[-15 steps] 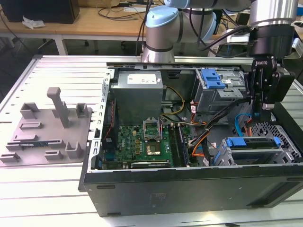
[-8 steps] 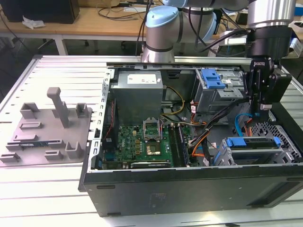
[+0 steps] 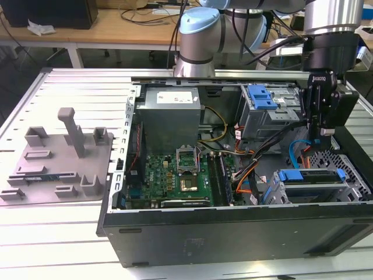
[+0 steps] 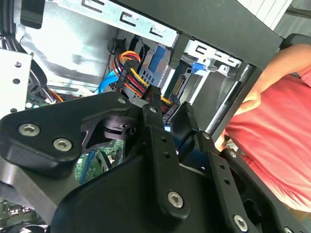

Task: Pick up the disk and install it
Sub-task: 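Insert the first disk wire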

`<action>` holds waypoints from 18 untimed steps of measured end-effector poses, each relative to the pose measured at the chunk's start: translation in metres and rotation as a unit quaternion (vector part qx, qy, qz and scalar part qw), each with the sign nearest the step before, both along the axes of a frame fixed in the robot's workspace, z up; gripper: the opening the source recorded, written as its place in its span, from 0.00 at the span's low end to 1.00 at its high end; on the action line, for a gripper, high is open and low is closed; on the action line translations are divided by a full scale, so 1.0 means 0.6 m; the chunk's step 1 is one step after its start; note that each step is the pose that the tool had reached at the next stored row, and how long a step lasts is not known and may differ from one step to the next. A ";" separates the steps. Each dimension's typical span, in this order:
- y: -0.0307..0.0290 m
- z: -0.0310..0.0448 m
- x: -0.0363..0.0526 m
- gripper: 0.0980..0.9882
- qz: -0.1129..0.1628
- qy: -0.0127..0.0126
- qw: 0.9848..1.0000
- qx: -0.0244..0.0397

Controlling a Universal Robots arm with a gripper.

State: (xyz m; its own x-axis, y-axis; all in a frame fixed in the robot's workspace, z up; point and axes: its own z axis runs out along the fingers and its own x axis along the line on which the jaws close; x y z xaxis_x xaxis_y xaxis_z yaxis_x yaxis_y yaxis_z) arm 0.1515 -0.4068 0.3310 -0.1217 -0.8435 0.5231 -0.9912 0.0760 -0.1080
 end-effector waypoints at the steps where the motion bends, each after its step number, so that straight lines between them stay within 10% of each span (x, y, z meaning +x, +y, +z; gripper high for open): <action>1: 0.0000 0.000 0.000 0.29 0.000 0.000 1.000 0.000; 15: 0.0000 -0.001 0.000 0.29 -0.013 0.000 1.000 0.001; 18: 0.0000 -0.001 0.000 0.12 -0.017 0.000 1.000 0.001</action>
